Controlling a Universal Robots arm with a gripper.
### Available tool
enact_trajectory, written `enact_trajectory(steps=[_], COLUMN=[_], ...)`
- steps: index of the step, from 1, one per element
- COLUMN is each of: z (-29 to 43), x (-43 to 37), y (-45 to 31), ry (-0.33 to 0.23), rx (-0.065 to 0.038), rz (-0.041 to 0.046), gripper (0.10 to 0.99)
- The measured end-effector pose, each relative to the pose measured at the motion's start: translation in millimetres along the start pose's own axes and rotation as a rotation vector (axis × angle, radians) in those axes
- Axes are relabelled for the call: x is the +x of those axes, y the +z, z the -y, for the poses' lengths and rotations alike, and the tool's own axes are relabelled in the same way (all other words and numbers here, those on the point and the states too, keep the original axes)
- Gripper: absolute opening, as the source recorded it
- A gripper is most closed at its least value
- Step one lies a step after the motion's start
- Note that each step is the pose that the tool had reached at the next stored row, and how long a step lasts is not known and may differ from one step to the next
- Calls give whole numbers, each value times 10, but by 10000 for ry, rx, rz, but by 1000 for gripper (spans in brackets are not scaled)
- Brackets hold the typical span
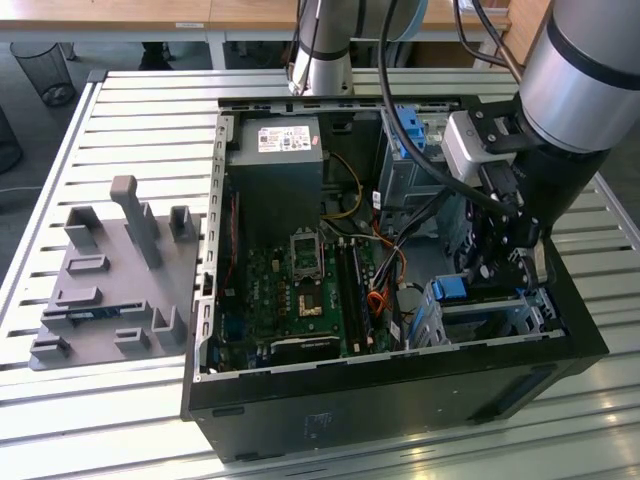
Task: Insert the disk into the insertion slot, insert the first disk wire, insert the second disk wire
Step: 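Insert the second disk wire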
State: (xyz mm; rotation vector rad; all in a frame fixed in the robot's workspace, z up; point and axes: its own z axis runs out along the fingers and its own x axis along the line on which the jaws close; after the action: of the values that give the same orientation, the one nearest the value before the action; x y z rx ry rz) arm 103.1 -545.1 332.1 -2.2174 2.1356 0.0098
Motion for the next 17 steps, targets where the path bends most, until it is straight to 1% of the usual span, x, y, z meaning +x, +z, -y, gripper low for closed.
enact_trajectory(steps=[9,13,17], z=[3,21,23], x=[1,1,1], y=[11,14,15], ry=[8,-5,-4], rx=[1,0,0], rz=[1,4,2], gripper=[196,196,196])
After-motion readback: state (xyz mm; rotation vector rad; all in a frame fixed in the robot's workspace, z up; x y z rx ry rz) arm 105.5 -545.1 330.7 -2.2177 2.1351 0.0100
